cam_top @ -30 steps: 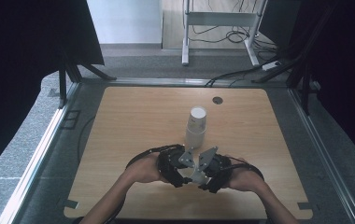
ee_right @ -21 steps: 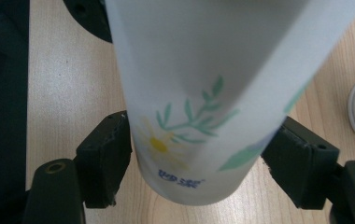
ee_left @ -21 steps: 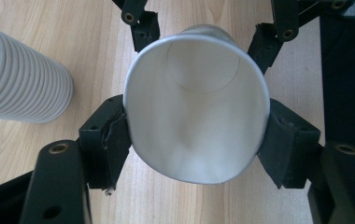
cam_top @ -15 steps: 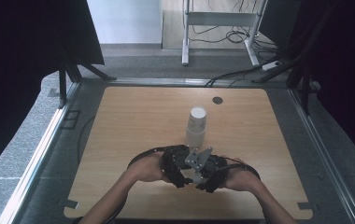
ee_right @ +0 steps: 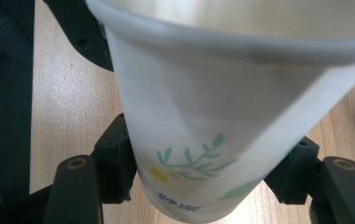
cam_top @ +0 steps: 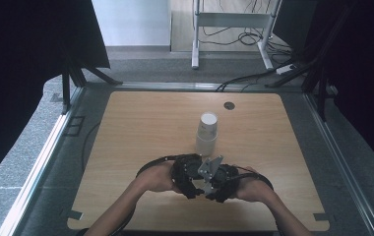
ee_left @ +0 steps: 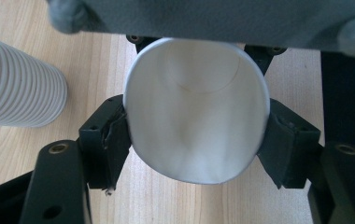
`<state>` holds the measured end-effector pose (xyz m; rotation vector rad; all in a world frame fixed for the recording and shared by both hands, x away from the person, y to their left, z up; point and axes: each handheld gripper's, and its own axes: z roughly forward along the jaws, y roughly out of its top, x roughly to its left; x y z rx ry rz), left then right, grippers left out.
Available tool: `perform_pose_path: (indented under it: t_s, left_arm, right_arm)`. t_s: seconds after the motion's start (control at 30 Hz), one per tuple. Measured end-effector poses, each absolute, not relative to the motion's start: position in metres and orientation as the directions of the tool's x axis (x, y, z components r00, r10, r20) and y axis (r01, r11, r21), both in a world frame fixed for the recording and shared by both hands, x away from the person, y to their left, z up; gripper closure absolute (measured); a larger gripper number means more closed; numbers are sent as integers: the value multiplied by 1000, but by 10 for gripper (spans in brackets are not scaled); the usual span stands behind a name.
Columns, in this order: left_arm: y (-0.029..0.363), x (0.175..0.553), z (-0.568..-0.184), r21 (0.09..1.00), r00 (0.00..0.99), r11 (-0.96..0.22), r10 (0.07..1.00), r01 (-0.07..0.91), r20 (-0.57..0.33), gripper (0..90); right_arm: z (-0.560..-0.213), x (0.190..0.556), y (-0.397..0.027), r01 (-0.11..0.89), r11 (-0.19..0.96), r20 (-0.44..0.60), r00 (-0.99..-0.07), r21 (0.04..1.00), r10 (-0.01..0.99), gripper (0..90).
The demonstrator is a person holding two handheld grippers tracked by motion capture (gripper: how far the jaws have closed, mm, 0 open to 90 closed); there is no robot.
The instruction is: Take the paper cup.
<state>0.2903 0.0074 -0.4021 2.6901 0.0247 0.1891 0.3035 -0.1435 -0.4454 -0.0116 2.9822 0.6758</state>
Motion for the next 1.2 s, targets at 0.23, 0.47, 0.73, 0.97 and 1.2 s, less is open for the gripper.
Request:
perform_pose_path:
  t_s: [0.23, 0.47, 0.73, 0.97, 1.2]
  left_arm:
    - [11, 291, -402, 464, 992, -886, 52, -9, 117, 291]
    - [23, 295, -396, 580, 992, -814, 104, 44, 71, 185]
    - [36, 298, -394, 704, 990, -705, 142, 86, 22, 155]
    - [44, 300, -401, 781, 985, -609, 168, 138, -44, 147]
    - [43, 303, -411, 811, 984, -563, 155, 161, -87, 155]
  right_arm:
    - [-446, 301, -145, 14, 890, -53, -998, 455, 43, 366]
    - [-441, 301, -153, 39, 846, -46, -996, 532, 75, 364]
    - [-440, 299, -162, 66, 779, -20, -995, 624, 100, 363]
    - [-444, 301, -169, 94, 701, 15, -993, 707, 118, 362]
    - [-447, 301, -171, 99, 668, 20, -992, 738, 125, 360]
